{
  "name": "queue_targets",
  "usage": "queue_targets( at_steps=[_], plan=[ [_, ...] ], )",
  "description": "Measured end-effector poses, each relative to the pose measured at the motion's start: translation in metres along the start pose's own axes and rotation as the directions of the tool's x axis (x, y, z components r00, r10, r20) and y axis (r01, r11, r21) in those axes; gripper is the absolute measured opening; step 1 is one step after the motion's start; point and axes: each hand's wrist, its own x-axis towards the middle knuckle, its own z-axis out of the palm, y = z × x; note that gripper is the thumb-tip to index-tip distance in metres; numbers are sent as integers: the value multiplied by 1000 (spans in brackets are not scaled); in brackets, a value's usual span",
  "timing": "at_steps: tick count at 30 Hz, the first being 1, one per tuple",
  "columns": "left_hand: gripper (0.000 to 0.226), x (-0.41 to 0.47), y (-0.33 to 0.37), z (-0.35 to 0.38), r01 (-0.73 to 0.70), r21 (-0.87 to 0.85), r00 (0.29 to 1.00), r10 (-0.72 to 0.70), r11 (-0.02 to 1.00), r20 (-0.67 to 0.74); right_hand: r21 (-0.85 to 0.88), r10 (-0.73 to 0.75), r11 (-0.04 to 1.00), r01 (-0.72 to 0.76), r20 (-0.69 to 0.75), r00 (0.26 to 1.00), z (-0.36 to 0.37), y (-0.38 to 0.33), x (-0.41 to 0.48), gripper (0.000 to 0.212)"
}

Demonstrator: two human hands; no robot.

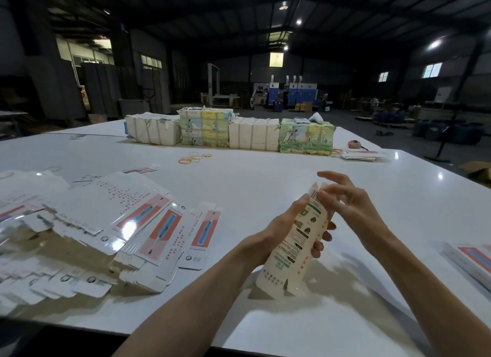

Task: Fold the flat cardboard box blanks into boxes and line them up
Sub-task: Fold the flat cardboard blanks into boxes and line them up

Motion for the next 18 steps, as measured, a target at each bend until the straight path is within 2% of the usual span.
queue_targets(
  at_steps=[2,6,9,13,16,18],
  plan=[
    [84,-1,0,2,-25,-8,998,25,1000,-50,-111,-2,994,0,-20,1000,5,-1,1,24],
    [78,-7,-1,8,97,-89,995,-98,991,-11,-35,37,999,-39,-39,999,4,1,2,28],
    [56,-10,-2,10,110,8,994,-110,994,-29,38,33,999,-32,-32,999,1,3,1,28],
    [21,-11,1,12,152,-30,987,-153,988,-43,115,25,993,-26,14,1000,-1,3,1,25],
    [14,-11,7,11,161,17,987,-161,987,-26,145,4,989,-5,10,1000,-2,2,2,35],
    [15,-11,8,9,155,89,987,-150,984,-64,65,-15,998,14,22,1000,-3,1,3,36]
  ],
)
